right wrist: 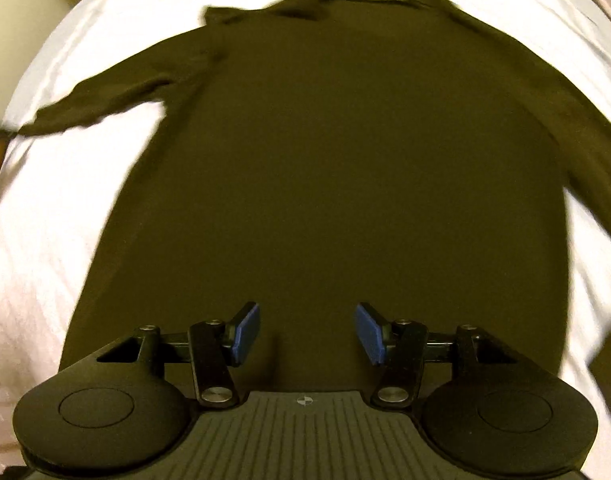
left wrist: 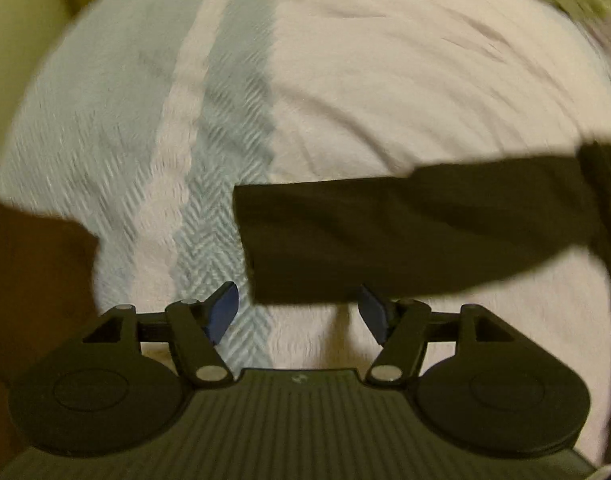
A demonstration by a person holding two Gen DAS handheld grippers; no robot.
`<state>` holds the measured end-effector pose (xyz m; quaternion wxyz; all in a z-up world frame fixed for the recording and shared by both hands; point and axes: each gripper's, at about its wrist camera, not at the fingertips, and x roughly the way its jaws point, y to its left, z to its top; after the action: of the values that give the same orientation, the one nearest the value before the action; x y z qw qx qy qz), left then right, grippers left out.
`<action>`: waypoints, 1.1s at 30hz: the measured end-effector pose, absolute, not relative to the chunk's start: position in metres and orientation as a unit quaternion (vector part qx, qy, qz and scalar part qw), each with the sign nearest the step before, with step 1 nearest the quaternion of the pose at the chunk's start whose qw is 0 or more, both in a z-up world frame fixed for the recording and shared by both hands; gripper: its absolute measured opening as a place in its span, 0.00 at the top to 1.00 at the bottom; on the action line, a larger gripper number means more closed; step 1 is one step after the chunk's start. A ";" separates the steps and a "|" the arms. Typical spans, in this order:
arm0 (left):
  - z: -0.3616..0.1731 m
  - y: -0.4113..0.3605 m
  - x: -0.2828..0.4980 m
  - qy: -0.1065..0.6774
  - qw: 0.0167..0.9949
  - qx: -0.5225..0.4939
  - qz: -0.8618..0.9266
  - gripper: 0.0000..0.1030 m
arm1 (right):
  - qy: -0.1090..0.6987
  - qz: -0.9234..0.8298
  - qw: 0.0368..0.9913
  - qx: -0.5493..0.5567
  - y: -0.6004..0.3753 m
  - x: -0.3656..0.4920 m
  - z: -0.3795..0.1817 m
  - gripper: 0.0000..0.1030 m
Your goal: Fold clothes
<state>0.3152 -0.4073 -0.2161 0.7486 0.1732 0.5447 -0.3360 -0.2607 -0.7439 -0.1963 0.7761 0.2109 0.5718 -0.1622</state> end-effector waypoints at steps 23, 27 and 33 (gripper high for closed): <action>-0.175 -0.332 0.310 0.473 0.825 0.160 -0.265 0.84 | 0.570 -0.159 0.779 0.208 -0.759 -0.175 -0.218 0.38; -0.182 -0.375 0.314 0.450 0.801 0.228 -0.323 0.61 | 0.563 -0.174 0.778 0.219 -0.762 -0.187 -0.214 0.37; -0.228 -0.417 0.356 0.446 0.762 0.319 -0.344 0.51 | 0.571 -0.185 0.771 0.215 -0.761 -0.197 -0.214 0.35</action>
<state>0.3563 -0.4167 -0.2283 0.7623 0.3188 0.4459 -0.3442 -0.1970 -0.7607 -0.2138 0.7708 0.2147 0.5707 -0.1846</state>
